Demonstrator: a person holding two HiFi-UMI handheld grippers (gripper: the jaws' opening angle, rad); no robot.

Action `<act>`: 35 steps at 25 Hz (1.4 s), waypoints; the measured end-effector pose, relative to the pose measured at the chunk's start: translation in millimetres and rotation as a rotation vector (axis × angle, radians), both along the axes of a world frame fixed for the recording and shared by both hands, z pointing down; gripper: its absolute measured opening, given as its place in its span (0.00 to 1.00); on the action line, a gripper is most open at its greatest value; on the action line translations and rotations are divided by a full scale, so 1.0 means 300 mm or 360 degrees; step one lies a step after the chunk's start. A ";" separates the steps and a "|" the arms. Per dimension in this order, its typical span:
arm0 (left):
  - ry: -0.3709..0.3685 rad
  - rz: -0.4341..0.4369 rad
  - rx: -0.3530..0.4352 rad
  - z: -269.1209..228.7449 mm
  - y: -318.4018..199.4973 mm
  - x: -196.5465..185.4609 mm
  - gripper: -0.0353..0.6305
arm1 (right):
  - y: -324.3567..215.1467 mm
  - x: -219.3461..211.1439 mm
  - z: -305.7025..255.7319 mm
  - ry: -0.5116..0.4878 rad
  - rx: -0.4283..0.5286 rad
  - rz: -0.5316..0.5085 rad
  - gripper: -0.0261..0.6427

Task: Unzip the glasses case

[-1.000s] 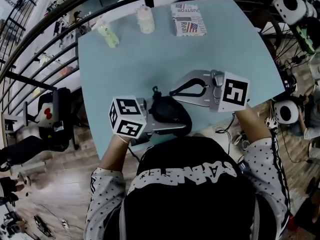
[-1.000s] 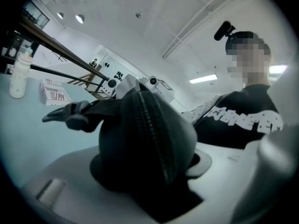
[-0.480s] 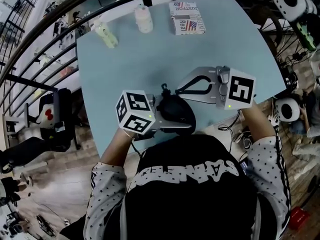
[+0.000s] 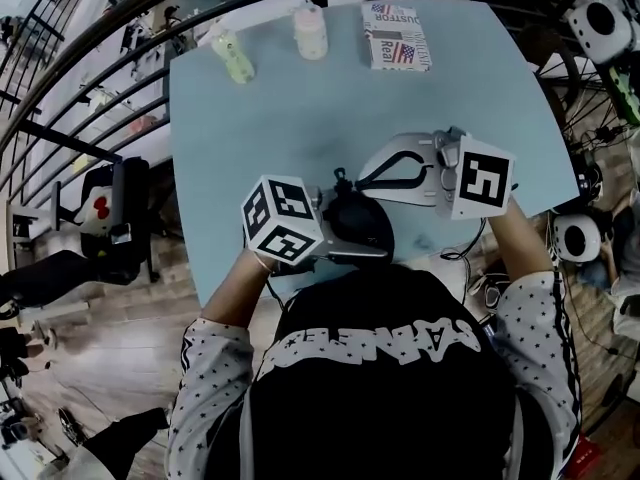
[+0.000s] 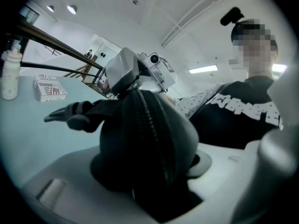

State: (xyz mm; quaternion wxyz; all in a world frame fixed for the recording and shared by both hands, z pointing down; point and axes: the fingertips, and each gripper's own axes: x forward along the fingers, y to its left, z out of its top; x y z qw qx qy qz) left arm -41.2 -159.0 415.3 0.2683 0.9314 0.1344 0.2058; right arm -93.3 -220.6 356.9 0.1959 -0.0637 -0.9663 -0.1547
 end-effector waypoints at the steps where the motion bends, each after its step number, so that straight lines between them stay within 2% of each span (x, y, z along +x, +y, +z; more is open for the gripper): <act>1: -0.0008 -0.0002 -0.0002 0.005 0.000 -0.001 0.05 | -0.001 -0.004 0.003 0.0020 0.0015 -0.0017 0.05; 6: -0.0009 -0.0031 -0.0017 0.020 -0.004 -0.013 0.05 | -0.003 -0.026 0.019 0.0071 0.0049 -0.0057 0.05; 14: 0.0015 -0.0086 0.0003 0.022 -0.010 -0.039 0.05 | -0.013 -0.051 0.019 0.0005 0.0037 -0.0005 0.07; 18: 0.0073 -0.0165 -0.0001 0.005 -0.030 -0.050 0.05 | -0.034 -0.055 0.002 -0.0145 -0.0009 0.0085 0.09; 22: 0.0179 -0.0280 -0.0030 -0.031 -0.065 -0.065 0.05 | -0.064 -0.038 -0.011 -0.0302 -0.0119 0.0250 0.09; 27: 0.0268 -0.0427 -0.0007 -0.078 -0.103 -0.088 0.05 | -0.066 -0.015 -0.035 -0.0470 -0.0183 0.0373 0.05; 32: 0.0351 -0.0582 -0.0005 -0.110 -0.150 -0.133 0.05 | -0.100 0.012 -0.072 -0.0641 -0.0193 0.0551 0.05; 35: 0.0390 -0.0690 0.0039 -0.141 -0.174 -0.162 0.05 | -0.117 0.029 -0.093 -0.0752 -0.0191 0.0669 0.05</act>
